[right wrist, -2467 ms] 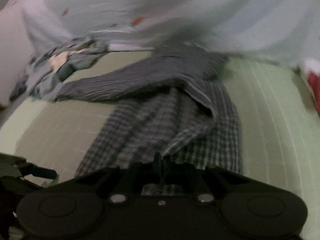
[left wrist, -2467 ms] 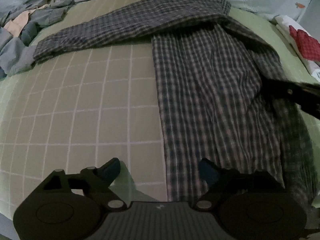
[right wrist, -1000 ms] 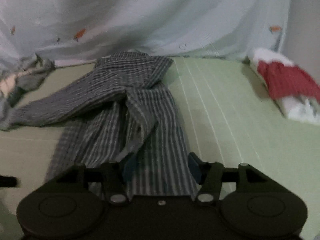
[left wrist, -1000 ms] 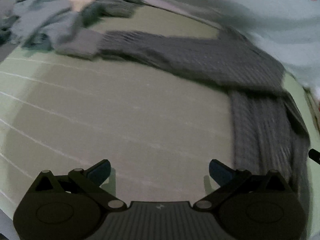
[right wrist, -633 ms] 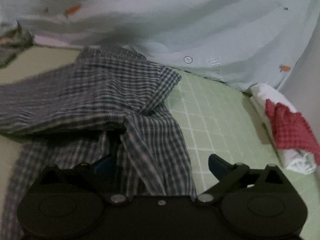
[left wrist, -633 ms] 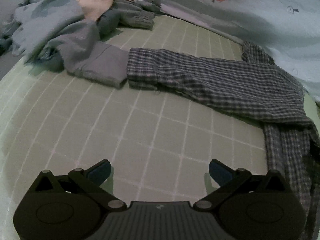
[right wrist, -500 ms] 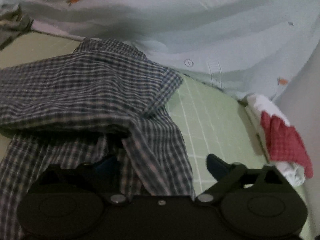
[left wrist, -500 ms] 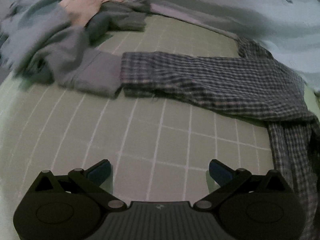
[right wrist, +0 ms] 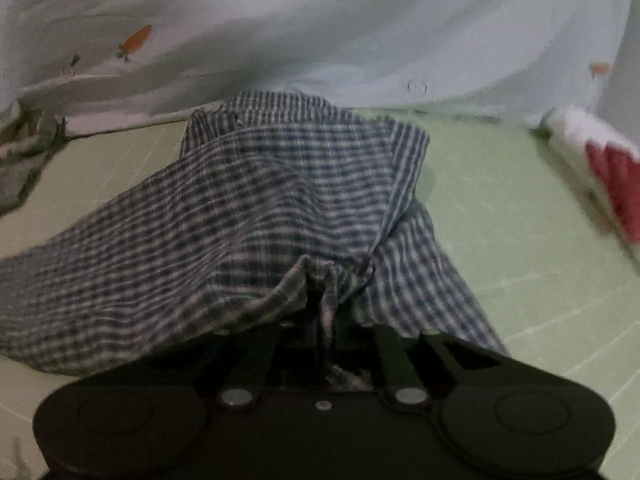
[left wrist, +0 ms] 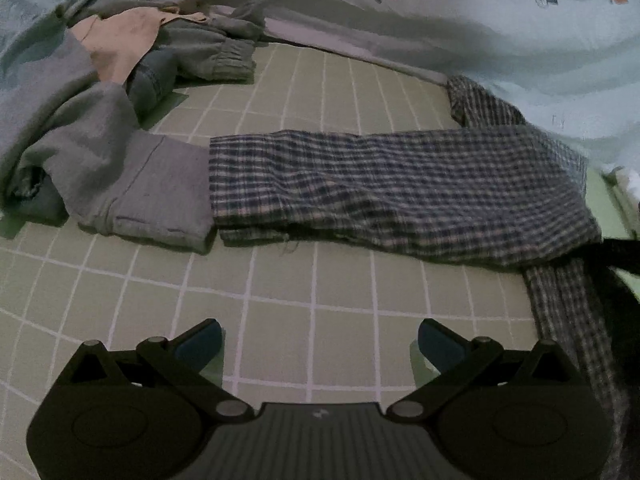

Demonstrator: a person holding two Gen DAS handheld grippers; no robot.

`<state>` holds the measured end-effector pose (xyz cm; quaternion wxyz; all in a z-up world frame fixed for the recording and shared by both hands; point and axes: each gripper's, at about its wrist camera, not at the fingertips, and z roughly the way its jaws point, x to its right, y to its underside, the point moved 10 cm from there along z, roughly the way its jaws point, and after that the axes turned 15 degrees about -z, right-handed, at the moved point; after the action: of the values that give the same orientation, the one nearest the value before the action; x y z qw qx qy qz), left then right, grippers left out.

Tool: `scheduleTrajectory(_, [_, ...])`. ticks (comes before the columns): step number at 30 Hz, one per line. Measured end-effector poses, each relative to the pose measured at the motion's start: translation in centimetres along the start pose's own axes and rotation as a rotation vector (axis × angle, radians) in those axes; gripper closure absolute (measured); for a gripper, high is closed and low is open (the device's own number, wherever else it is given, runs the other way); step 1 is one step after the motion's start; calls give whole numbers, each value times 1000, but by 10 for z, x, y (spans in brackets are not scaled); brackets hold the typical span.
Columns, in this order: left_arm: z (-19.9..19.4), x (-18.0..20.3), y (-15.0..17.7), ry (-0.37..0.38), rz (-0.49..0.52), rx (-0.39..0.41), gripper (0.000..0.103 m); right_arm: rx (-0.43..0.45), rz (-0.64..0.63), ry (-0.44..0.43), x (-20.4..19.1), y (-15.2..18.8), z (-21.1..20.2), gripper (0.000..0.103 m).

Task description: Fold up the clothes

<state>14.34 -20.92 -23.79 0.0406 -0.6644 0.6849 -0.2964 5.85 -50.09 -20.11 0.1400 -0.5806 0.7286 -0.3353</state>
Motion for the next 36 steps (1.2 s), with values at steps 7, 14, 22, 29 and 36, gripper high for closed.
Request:
scheduleTrajectory(7, [-10, -22, -21, 14, -156, 49, 0, 131, 264, -150, 31, 13, -65, 53])
scheduleTrajectory(14, [-16, -43, -47, -38, -181, 127, 2, 4, 357, -20, 55, 62, -60, 56])
scheduleTrajectory(22, [-14, -34, -70, 10, -119, 169, 41, -50, 144, 70, 19, 82, -42, 62])
scheduleTrajectory(29, [14, -20, -78, 8, -92, 153, 42, 8, 14, 99, 0, 78, -41, 84])
scheduleTrajectory(36, [28, -16, -83, -30, -66, 185, 85, -3, 36, 90, 4, 77, -40, 81])
